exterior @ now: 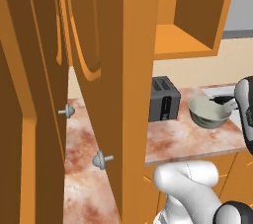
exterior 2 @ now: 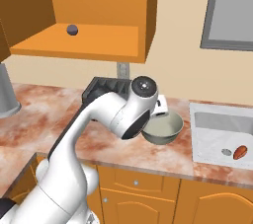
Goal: Pick the eggplants from the cabinet and place them in one bowl. Pick the sweet potato from the sink and place it in the other bowl.
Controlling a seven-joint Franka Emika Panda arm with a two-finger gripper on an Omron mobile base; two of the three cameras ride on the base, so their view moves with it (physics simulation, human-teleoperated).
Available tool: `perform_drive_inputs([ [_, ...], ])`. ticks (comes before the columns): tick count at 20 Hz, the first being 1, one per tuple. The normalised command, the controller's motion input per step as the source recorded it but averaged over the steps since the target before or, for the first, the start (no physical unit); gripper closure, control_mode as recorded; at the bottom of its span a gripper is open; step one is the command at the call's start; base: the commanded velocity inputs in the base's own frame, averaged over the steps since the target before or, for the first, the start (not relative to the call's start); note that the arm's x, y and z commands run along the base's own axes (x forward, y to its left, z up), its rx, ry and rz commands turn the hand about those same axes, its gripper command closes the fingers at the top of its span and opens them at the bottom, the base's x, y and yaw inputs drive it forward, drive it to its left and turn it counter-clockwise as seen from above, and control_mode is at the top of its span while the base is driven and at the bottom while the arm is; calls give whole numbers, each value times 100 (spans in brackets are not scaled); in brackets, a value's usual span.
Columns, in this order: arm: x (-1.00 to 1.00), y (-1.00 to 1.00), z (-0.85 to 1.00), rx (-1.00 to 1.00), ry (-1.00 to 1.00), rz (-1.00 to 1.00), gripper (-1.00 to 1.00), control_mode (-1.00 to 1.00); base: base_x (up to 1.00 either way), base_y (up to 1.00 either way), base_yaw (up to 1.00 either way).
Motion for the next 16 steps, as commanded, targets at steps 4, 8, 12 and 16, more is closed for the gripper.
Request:
perform_drive_inputs([
  [4, 26, -6, -33, 0, 0, 6, 100, -100, 0, 0, 0],
  [8, 14, 0, -22, 0, 0, 1, 100, -100, 0, 0, 0],
  [12, 11, 3, -12, -2, 0, -6, 100, -100, 0, 0, 0],
  [16, 14, 0, -9, 0, 0, -11, 100, -100, 0, 0, 0],
])
